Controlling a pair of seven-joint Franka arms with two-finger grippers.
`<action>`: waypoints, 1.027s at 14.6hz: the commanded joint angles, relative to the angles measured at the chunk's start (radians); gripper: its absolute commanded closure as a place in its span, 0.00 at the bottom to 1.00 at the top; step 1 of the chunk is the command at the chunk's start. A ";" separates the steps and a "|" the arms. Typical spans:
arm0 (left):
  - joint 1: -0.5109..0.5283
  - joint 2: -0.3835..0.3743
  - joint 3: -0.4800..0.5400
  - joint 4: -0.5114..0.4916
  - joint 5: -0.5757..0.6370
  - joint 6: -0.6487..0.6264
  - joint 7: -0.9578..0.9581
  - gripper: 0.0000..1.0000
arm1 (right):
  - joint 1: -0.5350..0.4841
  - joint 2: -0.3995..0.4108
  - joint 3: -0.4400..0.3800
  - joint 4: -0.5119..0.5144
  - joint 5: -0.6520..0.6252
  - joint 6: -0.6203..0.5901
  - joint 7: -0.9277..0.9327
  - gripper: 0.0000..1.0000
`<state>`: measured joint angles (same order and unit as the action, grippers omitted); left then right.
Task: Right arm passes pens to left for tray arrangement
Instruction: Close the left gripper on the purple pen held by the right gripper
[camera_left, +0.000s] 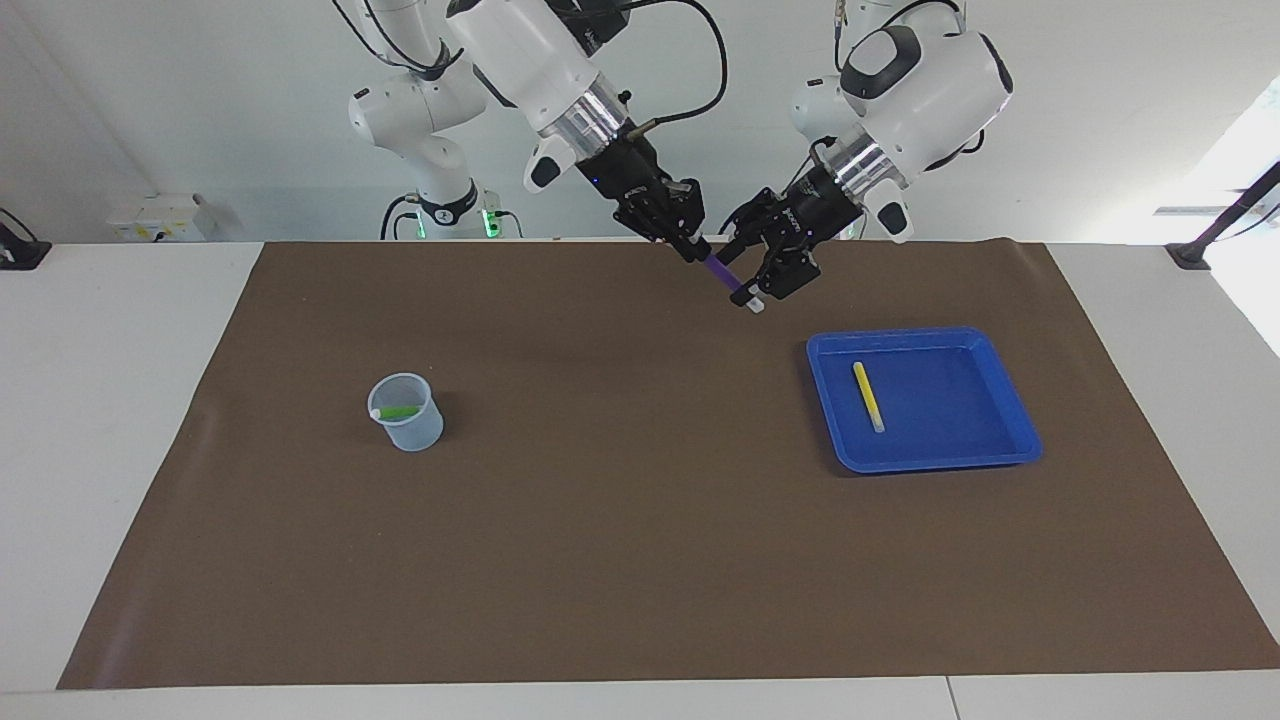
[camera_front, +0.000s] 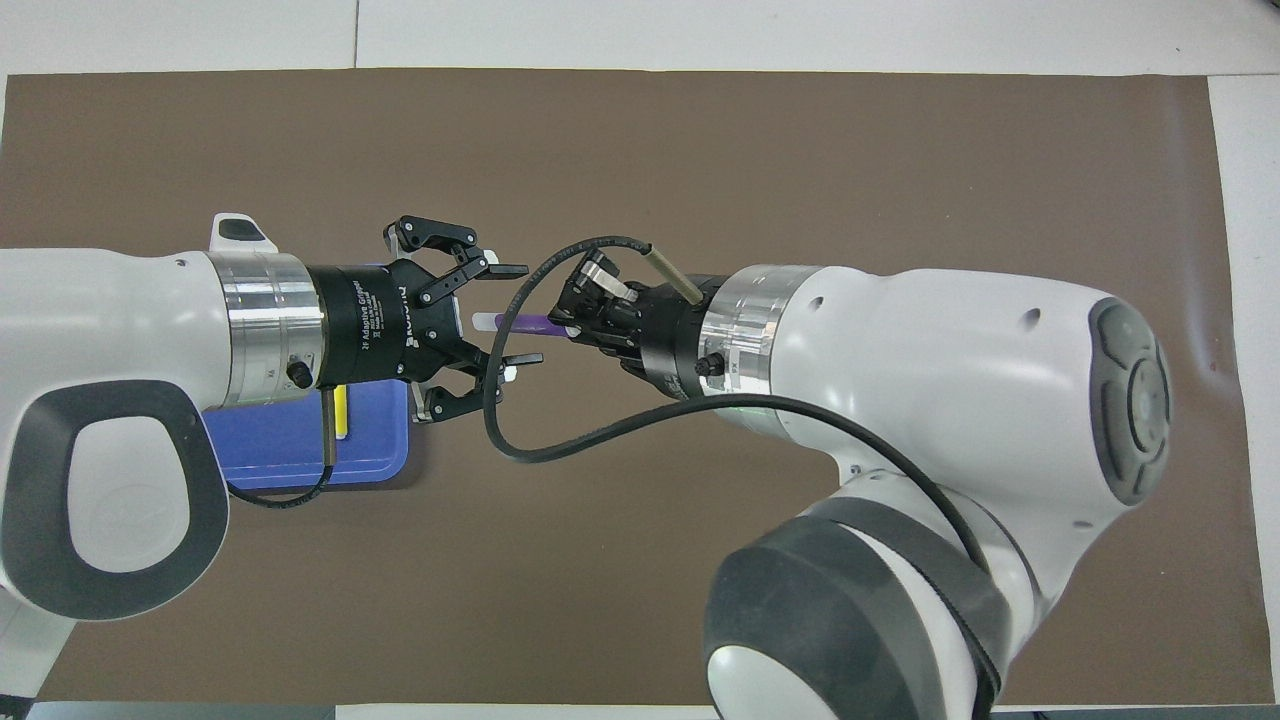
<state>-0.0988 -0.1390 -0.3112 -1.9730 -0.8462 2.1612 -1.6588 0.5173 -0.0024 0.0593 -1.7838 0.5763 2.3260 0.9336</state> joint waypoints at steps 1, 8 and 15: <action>-0.007 -0.016 0.004 -0.024 -0.022 0.023 0.020 0.50 | -0.010 -0.025 0.004 -0.029 0.027 0.007 -0.036 1.00; -0.007 -0.016 0.004 -0.023 -0.021 0.025 0.030 1.00 | -0.011 -0.025 0.004 -0.029 0.027 0.007 -0.036 1.00; 0.004 -0.013 0.004 -0.017 -0.022 0.031 0.048 1.00 | -0.011 -0.025 0.004 -0.029 0.027 0.007 -0.033 0.55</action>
<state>-0.1006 -0.1430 -0.3153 -1.9763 -0.8472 2.1608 -1.6228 0.5148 -0.0017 0.0532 -1.7851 0.5764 2.3388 0.9313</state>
